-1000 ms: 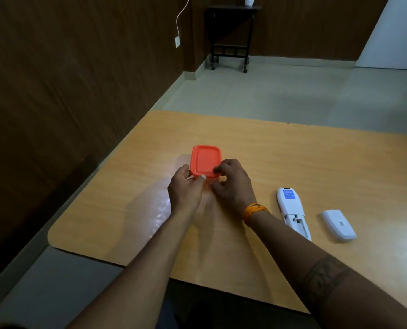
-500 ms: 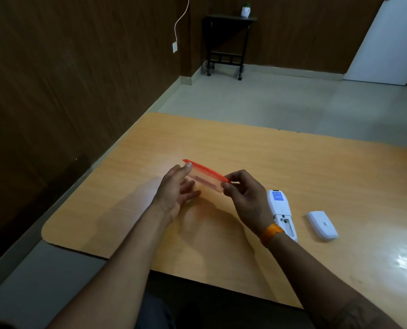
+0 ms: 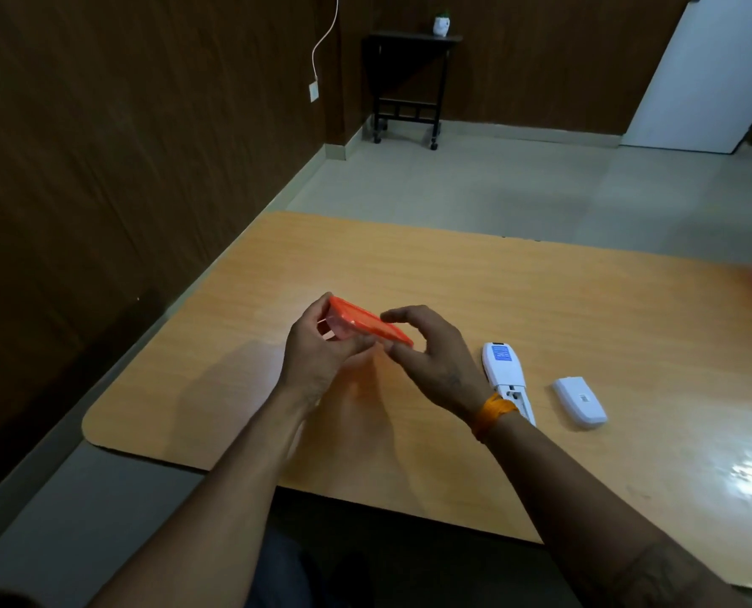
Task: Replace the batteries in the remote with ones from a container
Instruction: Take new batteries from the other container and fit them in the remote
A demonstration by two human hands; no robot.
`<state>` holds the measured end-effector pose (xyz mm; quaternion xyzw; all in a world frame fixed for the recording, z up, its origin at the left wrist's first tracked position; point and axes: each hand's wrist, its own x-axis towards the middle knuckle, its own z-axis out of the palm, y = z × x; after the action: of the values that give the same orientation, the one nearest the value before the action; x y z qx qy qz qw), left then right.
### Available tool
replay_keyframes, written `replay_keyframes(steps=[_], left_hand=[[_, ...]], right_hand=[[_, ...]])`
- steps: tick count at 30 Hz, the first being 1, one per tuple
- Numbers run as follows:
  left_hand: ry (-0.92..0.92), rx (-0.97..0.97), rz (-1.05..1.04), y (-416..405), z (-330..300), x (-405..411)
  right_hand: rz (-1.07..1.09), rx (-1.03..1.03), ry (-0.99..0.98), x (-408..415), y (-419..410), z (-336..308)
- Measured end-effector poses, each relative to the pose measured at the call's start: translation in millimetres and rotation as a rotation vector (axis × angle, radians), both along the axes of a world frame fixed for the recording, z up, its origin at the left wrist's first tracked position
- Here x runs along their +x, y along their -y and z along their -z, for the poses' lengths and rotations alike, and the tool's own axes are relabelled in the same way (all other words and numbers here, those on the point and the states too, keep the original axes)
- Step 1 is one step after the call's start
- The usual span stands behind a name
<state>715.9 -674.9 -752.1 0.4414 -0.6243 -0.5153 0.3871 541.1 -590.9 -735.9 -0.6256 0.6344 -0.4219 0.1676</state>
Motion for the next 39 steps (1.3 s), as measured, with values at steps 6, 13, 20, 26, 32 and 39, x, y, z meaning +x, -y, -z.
replay_keyframes(steps=[6,13,20,26,32,39], left_hand=[[0.176,-0.144,-0.020,-7.5,7.5,2.7],[0.274,-0.168,-0.047,-1.9,17.6,6.2],[0.321,-0.209,-0.078,2.1,21.5,4.6],[0.306,-0.225,-0.062,1.2,19.0,4.4],[0.297,-0.236,-0.051,1.6,21.5,6.8],[0.244,-0.196,-0.087,5.1,27.0,8.6]], right_hand=[[0.055,0.028,-0.145,34.7,11.2,-4.1],[0.114,-0.042,-0.234,43.2,15.0,1.6],[0.096,-0.120,-0.345,46.1,12.9,9.3],[0.164,-0.113,-0.227,44.8,15.5,9.9],[0.171,-0.149,-0.211,42.0,19.1,11.5],[0.199,-0.215,-0.291,43.9,8.4,33.3]])
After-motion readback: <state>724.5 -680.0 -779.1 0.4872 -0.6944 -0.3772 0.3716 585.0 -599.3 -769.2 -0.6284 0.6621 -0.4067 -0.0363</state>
